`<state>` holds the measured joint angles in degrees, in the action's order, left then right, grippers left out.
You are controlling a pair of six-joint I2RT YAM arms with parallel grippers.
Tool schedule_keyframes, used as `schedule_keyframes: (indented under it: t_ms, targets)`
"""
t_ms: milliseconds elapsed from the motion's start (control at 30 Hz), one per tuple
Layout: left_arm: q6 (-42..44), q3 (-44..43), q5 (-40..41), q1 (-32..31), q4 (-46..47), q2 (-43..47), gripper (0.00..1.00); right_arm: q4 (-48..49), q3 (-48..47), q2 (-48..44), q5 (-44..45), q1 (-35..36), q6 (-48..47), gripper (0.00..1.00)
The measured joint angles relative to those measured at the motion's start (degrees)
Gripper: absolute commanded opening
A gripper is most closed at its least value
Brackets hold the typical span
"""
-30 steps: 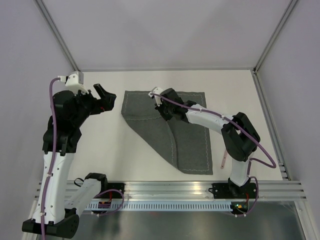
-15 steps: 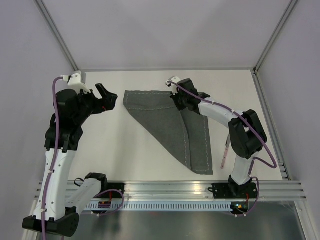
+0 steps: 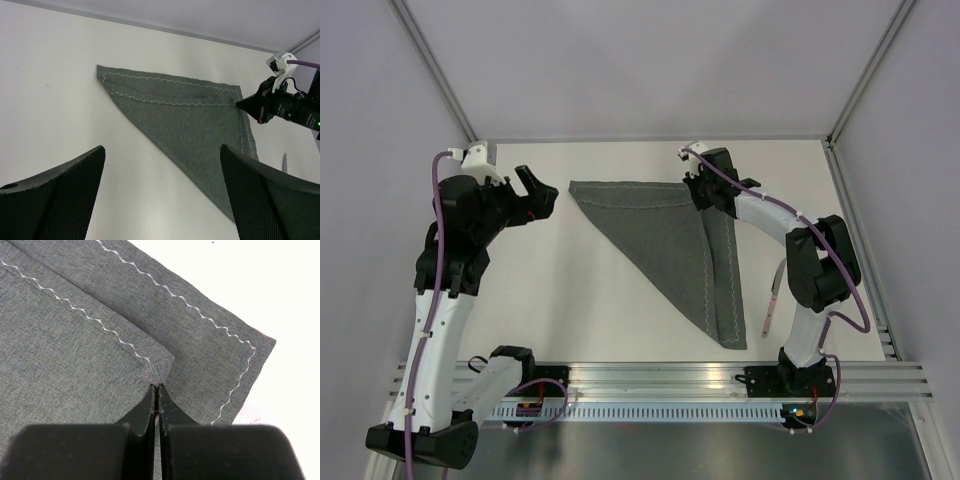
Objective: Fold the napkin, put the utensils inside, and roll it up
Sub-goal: Fold the napkin at the center of the board.
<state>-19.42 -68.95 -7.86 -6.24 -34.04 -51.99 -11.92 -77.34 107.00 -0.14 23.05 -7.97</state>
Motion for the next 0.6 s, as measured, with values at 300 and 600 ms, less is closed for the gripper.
schedule_keyframes:
  t_ms: [300, 600]
  targets:
    - [0.0, 0.0, -0.2, 0.0, 0.3, -0.3, 1.00, 0.3, -2.2, 3.3, -1.2, -2.7, 0.0, 0.00]
    - [0.0, 0.0, -0.2, 0.0, 0.4, -1.2, 1.00, 0.5, -4.7, 5.2, -1.4, -5.1, 0.1, 0.01]
